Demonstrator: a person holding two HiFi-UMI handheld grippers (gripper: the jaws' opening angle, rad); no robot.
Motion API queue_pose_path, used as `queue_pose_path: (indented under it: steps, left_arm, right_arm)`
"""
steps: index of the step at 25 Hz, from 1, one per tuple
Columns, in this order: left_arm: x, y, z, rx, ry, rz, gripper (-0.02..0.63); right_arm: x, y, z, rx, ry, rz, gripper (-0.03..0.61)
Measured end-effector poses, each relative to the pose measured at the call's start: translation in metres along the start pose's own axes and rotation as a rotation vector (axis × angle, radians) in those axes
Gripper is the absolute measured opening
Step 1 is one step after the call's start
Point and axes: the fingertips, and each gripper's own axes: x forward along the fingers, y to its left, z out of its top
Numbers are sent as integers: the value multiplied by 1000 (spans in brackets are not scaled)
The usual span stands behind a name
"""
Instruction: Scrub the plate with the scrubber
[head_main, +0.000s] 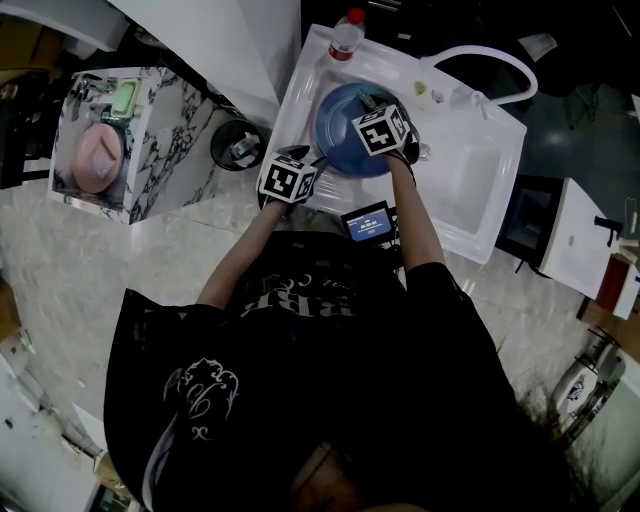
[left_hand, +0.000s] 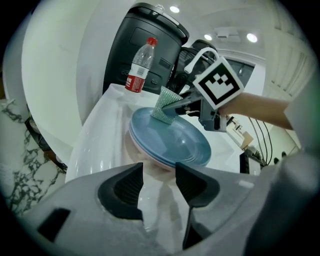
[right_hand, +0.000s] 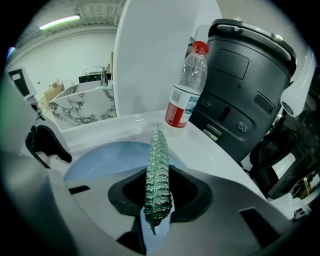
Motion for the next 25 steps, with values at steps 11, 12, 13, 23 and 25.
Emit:
queue_pose_path:
  steps: [11, 12, 13, 23, 25]
  left_arm:
    - [-6, -2, 0, 11, -30, -41, 204]
    - [-7, -2, 0, 12, -32, -44, 204]
    - [-7, -2, 0, 13, -34, -47, 204]
    - [-12, -2, 1, 19, -55, -58, 204]
    - [-11, -3, 1, 20, -55, -59, 204]
  right_arm:
    - [-10, 61, 19, -61, -68, 154, 92]
    - [-13, 68, 20, -67, -75, 173, 92]
    - [-15, 75, 21, -73, -81, 193, 92]
    - [-50, 119, 7, -19, -95, 369, 92]
    - [-54, 122, 2, 1, -96, 388, 92]
